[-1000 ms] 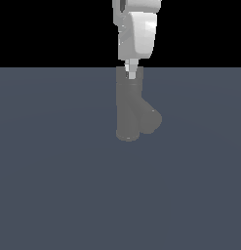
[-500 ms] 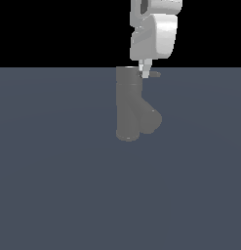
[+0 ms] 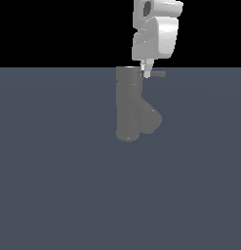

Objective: Turn on the faucet by rotating a designated handle.

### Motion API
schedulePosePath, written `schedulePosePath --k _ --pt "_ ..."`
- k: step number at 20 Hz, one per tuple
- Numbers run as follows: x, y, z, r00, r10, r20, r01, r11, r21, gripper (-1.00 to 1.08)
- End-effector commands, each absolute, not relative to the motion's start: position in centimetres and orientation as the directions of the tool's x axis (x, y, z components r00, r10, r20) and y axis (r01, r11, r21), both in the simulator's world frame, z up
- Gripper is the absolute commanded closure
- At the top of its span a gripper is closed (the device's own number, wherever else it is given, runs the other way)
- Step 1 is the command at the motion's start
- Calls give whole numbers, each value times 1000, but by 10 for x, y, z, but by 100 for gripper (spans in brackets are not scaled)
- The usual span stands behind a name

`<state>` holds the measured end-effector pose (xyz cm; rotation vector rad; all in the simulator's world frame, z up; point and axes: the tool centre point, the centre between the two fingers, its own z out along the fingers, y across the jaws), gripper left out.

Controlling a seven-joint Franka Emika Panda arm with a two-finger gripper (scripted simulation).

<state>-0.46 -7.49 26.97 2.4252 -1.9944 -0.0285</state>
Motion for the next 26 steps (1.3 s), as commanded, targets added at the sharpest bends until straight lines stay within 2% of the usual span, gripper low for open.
schedulePosePath --k 1,26 --pt "6 -98 270 165 -986 -5 -986 -165 1 108" --pt "59 -160 270 127 -992 0 -992 -127 0 108"
